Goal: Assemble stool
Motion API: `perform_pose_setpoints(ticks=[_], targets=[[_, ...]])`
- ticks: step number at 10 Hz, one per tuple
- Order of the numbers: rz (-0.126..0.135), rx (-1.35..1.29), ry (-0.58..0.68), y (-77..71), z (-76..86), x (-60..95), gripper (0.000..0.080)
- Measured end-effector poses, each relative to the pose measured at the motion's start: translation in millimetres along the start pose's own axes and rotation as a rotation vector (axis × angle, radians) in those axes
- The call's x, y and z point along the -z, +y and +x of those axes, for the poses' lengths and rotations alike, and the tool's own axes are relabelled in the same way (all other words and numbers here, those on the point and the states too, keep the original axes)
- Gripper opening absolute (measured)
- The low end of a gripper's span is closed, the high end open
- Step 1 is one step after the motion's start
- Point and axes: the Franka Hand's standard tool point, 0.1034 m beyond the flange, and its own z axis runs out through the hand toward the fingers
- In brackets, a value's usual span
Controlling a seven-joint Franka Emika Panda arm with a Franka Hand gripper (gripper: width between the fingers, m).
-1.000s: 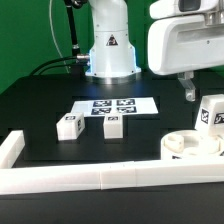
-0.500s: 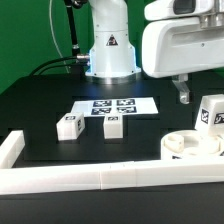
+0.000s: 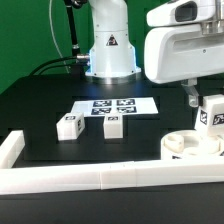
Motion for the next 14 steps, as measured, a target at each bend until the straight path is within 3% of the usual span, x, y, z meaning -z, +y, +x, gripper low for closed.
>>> perform_pose_setpoints(ticks=[1,5,10,14], targets=[[0.001,0.009,0.006,-1.7,1.1,-0.6,0.0335],[0.002,-0.041,0.006,-1.7,1.2,-0.5,0.0335],[0.008,-0.655,0.043,-0.8,1.3,-0.5,0.0335],[0.021,-0.887,0.048,2.6,1.7,-0.6,0.0337]])
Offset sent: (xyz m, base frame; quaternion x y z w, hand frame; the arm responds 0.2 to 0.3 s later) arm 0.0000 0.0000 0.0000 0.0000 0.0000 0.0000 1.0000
